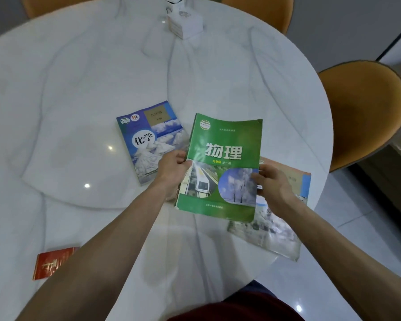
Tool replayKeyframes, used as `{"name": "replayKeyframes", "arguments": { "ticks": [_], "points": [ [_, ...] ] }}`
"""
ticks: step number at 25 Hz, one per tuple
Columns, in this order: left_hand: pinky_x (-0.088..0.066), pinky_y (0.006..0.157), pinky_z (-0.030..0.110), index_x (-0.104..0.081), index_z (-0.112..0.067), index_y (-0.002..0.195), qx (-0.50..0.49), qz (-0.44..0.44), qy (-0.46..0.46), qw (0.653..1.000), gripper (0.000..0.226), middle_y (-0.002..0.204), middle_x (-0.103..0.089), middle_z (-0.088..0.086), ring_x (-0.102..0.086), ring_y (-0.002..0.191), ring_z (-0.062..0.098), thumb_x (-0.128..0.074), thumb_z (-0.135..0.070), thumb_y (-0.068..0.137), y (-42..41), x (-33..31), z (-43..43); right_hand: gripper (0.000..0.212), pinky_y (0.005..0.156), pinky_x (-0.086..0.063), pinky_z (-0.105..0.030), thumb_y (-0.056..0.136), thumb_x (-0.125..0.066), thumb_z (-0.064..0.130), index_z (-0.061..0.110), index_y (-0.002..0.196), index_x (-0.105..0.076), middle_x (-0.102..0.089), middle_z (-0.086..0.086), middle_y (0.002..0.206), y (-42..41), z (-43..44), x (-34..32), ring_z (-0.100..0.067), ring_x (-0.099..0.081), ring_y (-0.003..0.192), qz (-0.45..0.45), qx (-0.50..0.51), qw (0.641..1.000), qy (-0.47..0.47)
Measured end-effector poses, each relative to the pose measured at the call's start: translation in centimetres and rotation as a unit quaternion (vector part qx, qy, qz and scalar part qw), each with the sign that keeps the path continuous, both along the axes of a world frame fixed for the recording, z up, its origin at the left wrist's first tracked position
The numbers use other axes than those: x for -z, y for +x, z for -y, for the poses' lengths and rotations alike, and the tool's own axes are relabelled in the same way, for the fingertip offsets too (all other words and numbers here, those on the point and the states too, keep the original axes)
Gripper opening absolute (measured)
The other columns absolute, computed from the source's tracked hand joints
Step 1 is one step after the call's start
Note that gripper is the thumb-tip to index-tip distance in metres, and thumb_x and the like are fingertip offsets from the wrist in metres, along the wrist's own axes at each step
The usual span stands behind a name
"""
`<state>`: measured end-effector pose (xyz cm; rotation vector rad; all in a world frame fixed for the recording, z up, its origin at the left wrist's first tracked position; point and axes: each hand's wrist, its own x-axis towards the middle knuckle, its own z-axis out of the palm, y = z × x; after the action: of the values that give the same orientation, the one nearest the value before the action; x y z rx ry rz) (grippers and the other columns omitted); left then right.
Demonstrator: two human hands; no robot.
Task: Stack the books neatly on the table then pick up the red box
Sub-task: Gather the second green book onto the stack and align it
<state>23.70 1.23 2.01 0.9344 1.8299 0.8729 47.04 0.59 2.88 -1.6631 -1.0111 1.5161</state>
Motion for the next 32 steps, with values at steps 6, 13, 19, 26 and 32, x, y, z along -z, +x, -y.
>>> {"name": "replayKeyframes", "arguments": {
  "ticks": [6,13,19,26,32],
  "points": [
    [-0.056,0.078,0.035,-0.063,-0.016,0.078,-0.128,0.038,0.022,0.991,0.017,0.098,-0.069,0.014,-0.066,0.078,0.021,-0.060,-0.001,0.086,-4.8,-1.2,-0.5,0.018,0.076,-0.053,-0.040,0.092,-0.049,-0.002,-0.001,0.102,-0.065,-0.066,-0.009,0.079,-5.8,-7.1,-1.3,-0.023,-0.060,0.071,0.011,-0.090,0.995,0.030],
    [-0.054,0.093,0.048,-0.066,-0.006,0.102,-0.244,0.042,0.010,0.969,0.018,0.110,-0.069,0.019,-0.066,0.100,0.036,-0.061,-0.005,0.085,-9.8,-1.4,-2.1,0.017,0.063,-0.051,-0.031,0.092,-0.049,-0.004,0.002,0.101,-0.062,-0.060,-0.004,0.071,-12.9,-12.7,-2.1,-0.017,-0.057,0.062,-0.004,-0.172,0.983,0.055],
    [-0.054,0.086,0.041,-0.065,-0.005,0.105,-0.285,0.041,-0.006,0.958,0.019,0.110,-0.068,0.019,-0.063,0.086,0.029,-0.060,-0.007,0.087,-12.4,0.0,-3.2,0.022,0.066,-0.050,-0.031,0.090,-0.047,-0.006,-0.009,0.106,-0.063,-0.061,-0.004,0.072,-16.6,-15.8,0.0,-0.017,-0.057,0.063,0.013,-0.209,0.977,0.048],
    [-0.056,0.081,0.037,-0.066,-0.005,0.107,-0.285,0.011,-0.019,0.958,0.022,0.102,-0.070,0.014,-0.063,0.084,0.026,-0.058,-0.006,0.087,-13.5,2.0,-4.4,0.022,0.083,-0.049,-0.042,0.088,-0.050,-0.003,-0.004,0.101,-0.068,-0.063,-0.011,0.084,-18.5,-17.5,3.7,-0.024,-0.054,0.082,0.053,-0.208,0.976,0.034],
    [-0.055,0.080,0.039,-0.069,-0.005,0.102,-0.253,-0.048,-0.012,0.966,0.020,0.101,-0.072,0.016,-0.062,0.081,0.027,-0.056,-0.006,0.088,-13.3,3.5,-4.7,0.019,0.063,-0.043,-0.024,0.087,-0.054,0.003,0.001,0.098,-0.070,-0.059,-0.007,0.074,-18.1,-18.2,5.8,-0.019,-0.049,0.073,0.140,-0.212,0.966,0.053]
  ]
}}
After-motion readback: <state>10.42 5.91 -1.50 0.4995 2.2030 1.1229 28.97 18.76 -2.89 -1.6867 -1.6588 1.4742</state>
